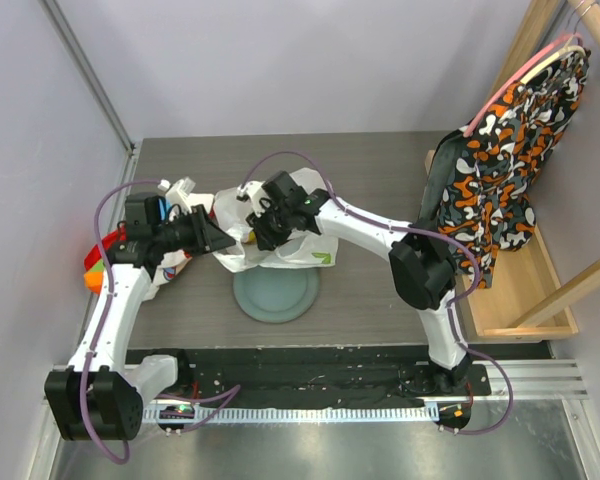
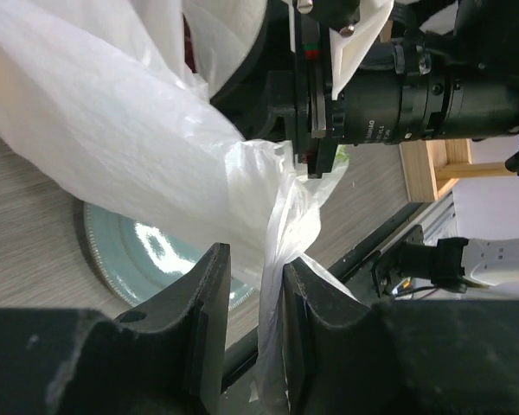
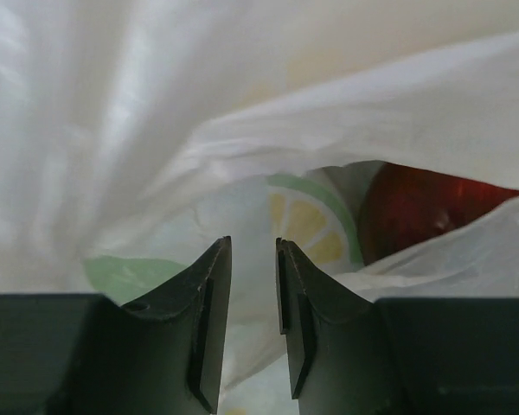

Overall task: Take the fake fruits out of the plastic bag
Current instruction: Take out the fake fruit from the plastic bag.

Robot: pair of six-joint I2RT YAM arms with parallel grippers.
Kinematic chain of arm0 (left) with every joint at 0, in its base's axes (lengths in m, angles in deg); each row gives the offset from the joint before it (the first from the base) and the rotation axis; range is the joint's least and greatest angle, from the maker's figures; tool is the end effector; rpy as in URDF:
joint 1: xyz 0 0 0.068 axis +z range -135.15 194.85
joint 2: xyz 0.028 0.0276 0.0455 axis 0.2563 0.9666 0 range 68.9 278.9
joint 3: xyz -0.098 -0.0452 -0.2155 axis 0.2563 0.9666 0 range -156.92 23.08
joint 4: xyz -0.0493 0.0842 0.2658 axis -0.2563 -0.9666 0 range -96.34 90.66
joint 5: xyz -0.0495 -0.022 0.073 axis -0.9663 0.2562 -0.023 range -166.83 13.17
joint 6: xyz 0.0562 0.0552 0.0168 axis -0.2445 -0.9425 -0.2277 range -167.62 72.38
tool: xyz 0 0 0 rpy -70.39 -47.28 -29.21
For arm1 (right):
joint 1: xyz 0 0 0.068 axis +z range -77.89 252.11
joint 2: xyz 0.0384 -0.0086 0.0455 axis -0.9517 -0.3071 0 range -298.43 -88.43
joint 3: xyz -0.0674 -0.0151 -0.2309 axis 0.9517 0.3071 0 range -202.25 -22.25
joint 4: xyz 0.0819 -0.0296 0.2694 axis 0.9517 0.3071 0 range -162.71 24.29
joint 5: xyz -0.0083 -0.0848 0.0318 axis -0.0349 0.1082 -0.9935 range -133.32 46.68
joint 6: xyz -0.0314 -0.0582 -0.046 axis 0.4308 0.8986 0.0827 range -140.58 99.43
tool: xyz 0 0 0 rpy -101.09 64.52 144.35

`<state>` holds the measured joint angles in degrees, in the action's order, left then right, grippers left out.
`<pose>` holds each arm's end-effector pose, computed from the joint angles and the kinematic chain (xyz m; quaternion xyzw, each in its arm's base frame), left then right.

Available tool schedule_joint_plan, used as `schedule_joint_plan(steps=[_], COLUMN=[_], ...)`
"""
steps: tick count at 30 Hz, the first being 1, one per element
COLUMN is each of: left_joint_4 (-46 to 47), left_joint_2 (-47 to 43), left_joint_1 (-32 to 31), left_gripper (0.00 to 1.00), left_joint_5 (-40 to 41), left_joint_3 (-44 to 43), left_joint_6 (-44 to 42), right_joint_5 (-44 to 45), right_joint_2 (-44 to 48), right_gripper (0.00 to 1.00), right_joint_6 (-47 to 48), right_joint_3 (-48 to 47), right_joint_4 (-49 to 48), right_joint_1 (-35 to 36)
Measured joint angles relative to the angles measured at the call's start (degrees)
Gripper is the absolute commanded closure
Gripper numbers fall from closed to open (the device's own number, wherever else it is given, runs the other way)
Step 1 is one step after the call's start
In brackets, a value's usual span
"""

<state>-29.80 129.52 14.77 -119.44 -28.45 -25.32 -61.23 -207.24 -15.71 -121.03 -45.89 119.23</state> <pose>0.2772 -0.0477 0.2520 -0.0105 0.8569 -0.3995 0.3257 0.3242 0.3806 0.1781 -0.4540 0.8006 0.2660 0.2866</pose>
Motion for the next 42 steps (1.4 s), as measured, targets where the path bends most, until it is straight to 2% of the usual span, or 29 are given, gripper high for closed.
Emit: schedule_joint_plan(steps=[6, 9, 13, 17, 19, 21, 22, 23, 24, 26, 27, 31, 37, 42], left_joint_4=[-0.24, -0.24, -0.20, -0.17, -0.17, -0.17, -0.17, -0.20, -0.22, -0.09, -0.04, 0.61, 1.42, 1.62], left_joint_2=[-0.28, -0.39, -0.39, -0.37, -0.35, -0.24, -0.13, 0.04, 0.20, 0.63, 0.83, 1.66, 2.32, 2.32], left_joint_1=[1.40, 1.40, 1.40, 1.40, 1.40, 1.40, 1.40, 1.40, 1.40, 1.40, 1.40, 1.40, 1.40, 1.40], left_gripper=[0.70, 0.70, 0.70, 0.70, 0.70, 0.74, 0.77, 0.84, 0.88, 1.00, 1.00, 1.00, 1.00, 1.00], left_joint_5=[0.20, 0.20, 0.17, 0.04, -0.09, -0.24, -0.35, -0.55, -0.57, -0.79, -0.92, -1.51, -2.84, -4.07], left_joint_3=[0.00, 0.00, 0.00, 0.00, 0.00, -0.04, -0.11, -0.26, -0.46, -1.14, -1.53, -2.99, -4.20, -5.88], left_joint_6=[-0.28, -0.37, -0.48, -0.42, -0.44, -0.42, -0.28, -0.24, -0.22, 0.02, 0.09, 0.44, 1.86, 2.84], right_joint_5=[10.45, 15.17, 18.69, 16.02, 13.66, 11.32, 10.16, 9.09, 8.02, 5.77, 4.35, -0.76, -2.14, -1.44], right_joint_2=[1.86, 4.70, 6.99, 6.99, 6.97, 6.99, 6.99, 7.04, 7.26, 7.85, 8.24, 10.12, 10.10, 2.43], right_gripper=[0.62, 0.50, 0.45, 0.45, 0.45, 0.45, 0.45, 0.47, 0.53, 0.58, 0.62, 0.65, 0.59, 0.53], right_joint_6=[3.34, 4.50, 5.79, 5.92, 6.36, 7.19, 7.56, 7.93, 8.28, 8.85, 8.94, 9.66, 8.46, 6.64], right_joint_3=[2.23, 5.53, 8.11, 7.67, 6.27, 4.70, 3.96, 3.39, 3.15, 3.15, 3.15, 3.37, 3.37, -1.57], right_joint_4=[3.39, 4.39, 4.81, 4.55, 4.50, 4.26, 3.87, 3.58, 3.32, 3.50, 3.72, 4.63, 3.85, 2.80], right_joint_1=[-1.99, -5.09, -10.86, -12.90, -11.04, -8.74, -7.43, -6.38, -5.29, -3.58, -3.10, -2.97, -2.97, -2.95])
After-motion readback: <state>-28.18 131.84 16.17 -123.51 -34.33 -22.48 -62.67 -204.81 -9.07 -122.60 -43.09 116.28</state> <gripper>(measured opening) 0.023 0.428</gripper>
